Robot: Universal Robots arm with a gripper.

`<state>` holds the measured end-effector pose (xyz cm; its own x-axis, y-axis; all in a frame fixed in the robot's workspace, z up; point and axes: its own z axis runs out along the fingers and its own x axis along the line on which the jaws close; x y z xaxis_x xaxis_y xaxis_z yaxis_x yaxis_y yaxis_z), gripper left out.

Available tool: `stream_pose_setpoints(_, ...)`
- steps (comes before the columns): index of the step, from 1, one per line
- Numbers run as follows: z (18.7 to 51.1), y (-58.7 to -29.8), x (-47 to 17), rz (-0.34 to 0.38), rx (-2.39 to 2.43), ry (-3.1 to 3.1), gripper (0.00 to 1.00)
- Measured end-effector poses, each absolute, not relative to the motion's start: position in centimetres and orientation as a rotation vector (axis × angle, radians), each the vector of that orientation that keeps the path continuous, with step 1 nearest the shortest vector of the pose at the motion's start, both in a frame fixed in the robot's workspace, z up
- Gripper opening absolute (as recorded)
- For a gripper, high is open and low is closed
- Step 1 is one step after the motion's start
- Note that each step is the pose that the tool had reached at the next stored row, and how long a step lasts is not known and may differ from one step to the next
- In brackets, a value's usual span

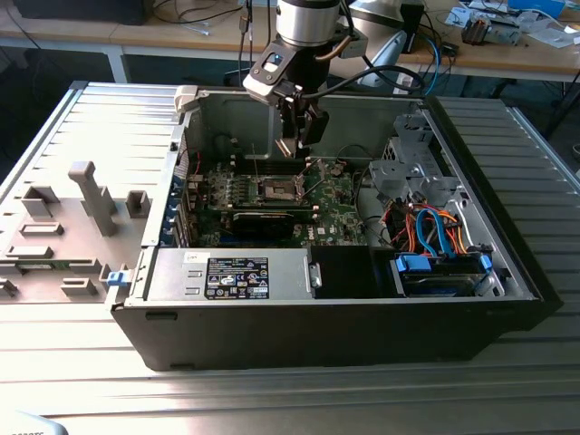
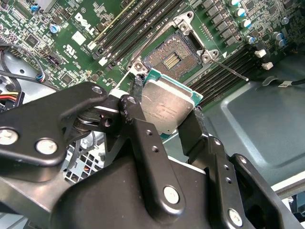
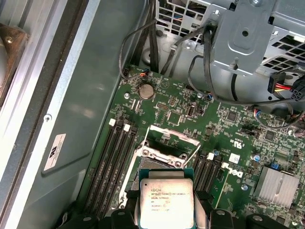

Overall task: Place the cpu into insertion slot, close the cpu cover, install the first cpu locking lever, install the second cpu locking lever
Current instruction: 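Place the cpu into insertion slot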

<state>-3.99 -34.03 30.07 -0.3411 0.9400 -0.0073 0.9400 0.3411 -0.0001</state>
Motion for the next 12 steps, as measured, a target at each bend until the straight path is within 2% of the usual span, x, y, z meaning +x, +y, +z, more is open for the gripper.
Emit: stream_pose_setpoints(12, 30.03, -34.02, -3.99, -0.011, 1.803, 2.563, 0.54)
